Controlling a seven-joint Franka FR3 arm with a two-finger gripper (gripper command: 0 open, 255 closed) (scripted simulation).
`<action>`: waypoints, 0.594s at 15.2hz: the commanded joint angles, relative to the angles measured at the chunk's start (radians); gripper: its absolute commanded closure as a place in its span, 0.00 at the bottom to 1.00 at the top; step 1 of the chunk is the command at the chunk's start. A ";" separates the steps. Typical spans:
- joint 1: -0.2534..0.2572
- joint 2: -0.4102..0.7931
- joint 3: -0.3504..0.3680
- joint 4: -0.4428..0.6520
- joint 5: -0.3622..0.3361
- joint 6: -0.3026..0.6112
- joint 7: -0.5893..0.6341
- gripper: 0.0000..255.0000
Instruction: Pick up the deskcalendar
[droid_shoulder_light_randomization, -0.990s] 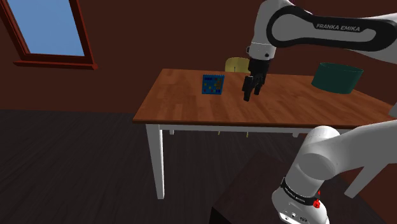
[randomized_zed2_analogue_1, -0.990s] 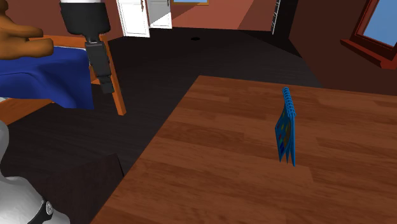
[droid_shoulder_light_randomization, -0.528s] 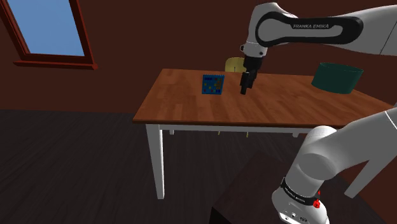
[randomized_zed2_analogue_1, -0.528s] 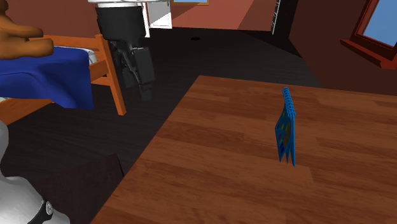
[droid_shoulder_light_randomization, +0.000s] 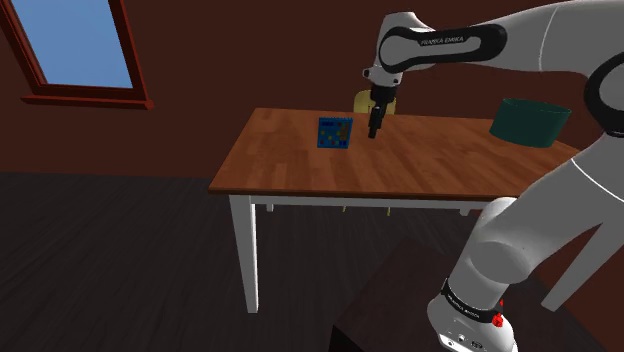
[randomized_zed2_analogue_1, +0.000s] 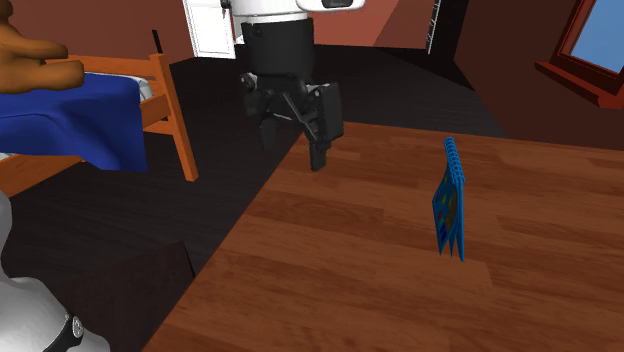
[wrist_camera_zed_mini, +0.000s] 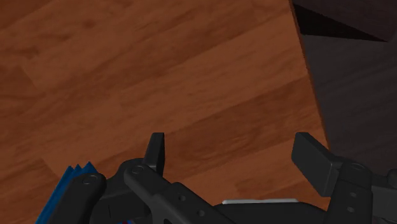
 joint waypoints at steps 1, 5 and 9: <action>0.009 0.067 -0.028 0.053 0.005 0.026 -0.073 0.00; 0.021 0.216 -0.079 0.186 0.038 0.059 -0.218 0.00; 0.020 0.375 -0.115 0.345 0.096 0.071 -0.365 0.00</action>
